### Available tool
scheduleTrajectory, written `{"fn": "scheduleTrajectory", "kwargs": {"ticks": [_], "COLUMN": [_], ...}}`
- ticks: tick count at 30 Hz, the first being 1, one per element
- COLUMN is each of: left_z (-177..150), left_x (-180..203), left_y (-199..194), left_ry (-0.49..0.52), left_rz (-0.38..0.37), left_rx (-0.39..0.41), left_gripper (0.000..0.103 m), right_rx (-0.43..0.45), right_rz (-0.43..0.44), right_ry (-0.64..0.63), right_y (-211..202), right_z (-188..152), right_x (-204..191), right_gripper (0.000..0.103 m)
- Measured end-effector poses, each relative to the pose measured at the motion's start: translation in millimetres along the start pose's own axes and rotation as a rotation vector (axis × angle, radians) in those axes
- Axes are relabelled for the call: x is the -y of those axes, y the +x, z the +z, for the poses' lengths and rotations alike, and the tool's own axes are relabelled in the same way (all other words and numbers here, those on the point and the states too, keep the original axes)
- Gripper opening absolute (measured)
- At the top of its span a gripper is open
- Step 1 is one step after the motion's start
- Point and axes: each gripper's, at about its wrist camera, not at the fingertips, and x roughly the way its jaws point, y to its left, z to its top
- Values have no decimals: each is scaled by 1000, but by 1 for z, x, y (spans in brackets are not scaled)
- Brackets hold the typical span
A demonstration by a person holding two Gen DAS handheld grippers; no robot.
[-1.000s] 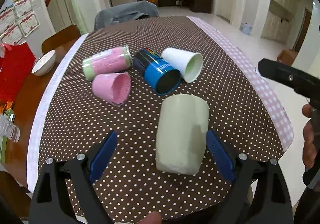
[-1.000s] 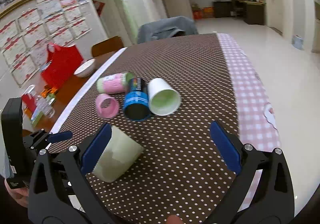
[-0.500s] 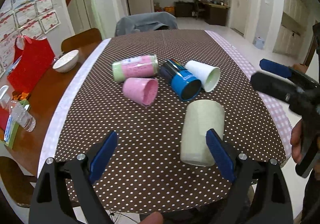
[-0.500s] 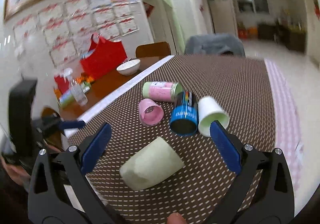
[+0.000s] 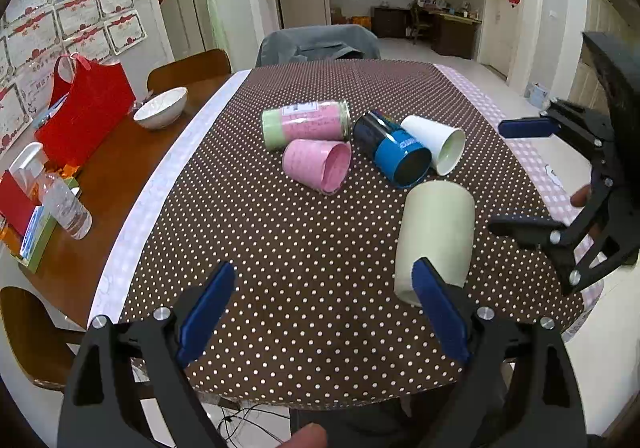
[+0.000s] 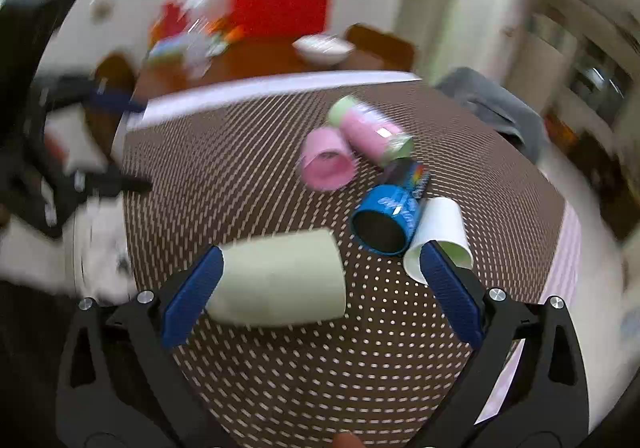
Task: Flip cup upside down
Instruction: 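Grasp the pale green cup with the right gripper while the left gripper releases it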
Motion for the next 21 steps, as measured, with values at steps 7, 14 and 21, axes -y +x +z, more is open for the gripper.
{"fn": "scheduleTrajectory", "kwargs": {"ticks": [7,14,21], "left_z": [-8,-15,-18], "left_x": [-2,-2,-8], "left_y": [8,21,39], "left_ry": [-1,-2,-6], "left_rz": [21,30,20], "left_rx": [-35,-85,-125], "left_gripper": [89,89,89], "right_rx": [-138,-220,-280], "right_rz": [89,139,181], "right_ry": [-449,-767,-970], "right_y": [25,47,63], "right_z": [-7,-7,-6], "right_x": [-31,-49,-70], "right_gripper": [97,96,92]}}
